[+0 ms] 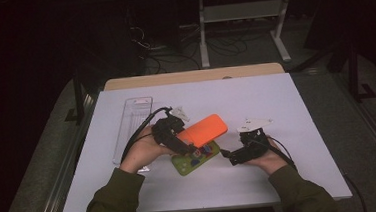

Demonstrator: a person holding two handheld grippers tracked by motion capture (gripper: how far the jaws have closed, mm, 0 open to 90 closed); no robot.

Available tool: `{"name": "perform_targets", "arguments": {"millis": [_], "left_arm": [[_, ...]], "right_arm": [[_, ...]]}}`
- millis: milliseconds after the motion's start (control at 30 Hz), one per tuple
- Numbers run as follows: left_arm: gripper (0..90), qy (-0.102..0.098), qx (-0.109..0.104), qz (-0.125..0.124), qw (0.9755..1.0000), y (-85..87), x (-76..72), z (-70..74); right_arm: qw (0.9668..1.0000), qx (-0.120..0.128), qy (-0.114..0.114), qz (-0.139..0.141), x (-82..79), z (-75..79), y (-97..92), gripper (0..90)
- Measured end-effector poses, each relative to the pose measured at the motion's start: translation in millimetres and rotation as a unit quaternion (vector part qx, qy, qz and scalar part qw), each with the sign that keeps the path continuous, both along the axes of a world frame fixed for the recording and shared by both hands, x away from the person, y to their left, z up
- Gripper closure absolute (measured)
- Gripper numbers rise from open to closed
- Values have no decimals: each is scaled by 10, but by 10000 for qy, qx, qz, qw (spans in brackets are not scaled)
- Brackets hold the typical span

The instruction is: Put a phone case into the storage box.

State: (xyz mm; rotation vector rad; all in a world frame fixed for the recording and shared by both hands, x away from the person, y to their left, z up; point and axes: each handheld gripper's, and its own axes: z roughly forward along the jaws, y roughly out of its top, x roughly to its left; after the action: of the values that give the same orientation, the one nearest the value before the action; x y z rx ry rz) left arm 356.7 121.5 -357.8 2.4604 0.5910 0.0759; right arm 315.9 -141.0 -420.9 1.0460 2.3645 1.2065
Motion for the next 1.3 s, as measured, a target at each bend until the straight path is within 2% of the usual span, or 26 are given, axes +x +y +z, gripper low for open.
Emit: {"name": "perform_targets", "arguments": {"millis": [100,167,200,300,400,467,533,567,600,700,933,1100,1133,1300], "left_arm": [[164,-1,42,-47,10000,-6,4,3],[164,21,-11,5,10000,-16,-3,-3],[164,-18,172,-164,9997,6,20,14],[164,1,83,-77,9999,5,16,9],[164,-3,65,-61,10000,16,24,10],[164,21,90,-35,10000,22,23,12],[164,3,151,-108,9998,38,39,16],[164,-2,168,-115,9998,42,42,16],[164,31,83,-10,10000,34,32,6],[164,32,87,9,10000,38,39,5],[164,53,90,1,9999,23,33,-12],[164,49,222,-112,9997,23,40,-13],[164,57,151,-43,9999,12,31,-22],[164,34,179,-94,9998,8,34,-26]], "right_arm": [[10000,-12,-27,7,41,4,41,0],[10000,-5,-46,20,68,4,59,0],[10000,-25,-82,33,82,2,61,0],[10000,28,-62,33,116,-9,103,0],[9999,38,-147,79,150,-20,135,0],[9997,43,-231,49,161,-36,157,0],[9997,9,-228,78,156,-48,185,0],[9997,-38,-243,80,148,-51,193,0],[9996,-44,-269,92,145,-54,198,0],[9988,-259,-408,123,133,-56,204,0],[9971,-395,-645,87,112,-14,202,0],[9953,-517,-811,100,85,9,204,0],[9946,-560,-870,111,82,12,202,0],[9920,-683,-1055,68,63,40,202,0]]}}
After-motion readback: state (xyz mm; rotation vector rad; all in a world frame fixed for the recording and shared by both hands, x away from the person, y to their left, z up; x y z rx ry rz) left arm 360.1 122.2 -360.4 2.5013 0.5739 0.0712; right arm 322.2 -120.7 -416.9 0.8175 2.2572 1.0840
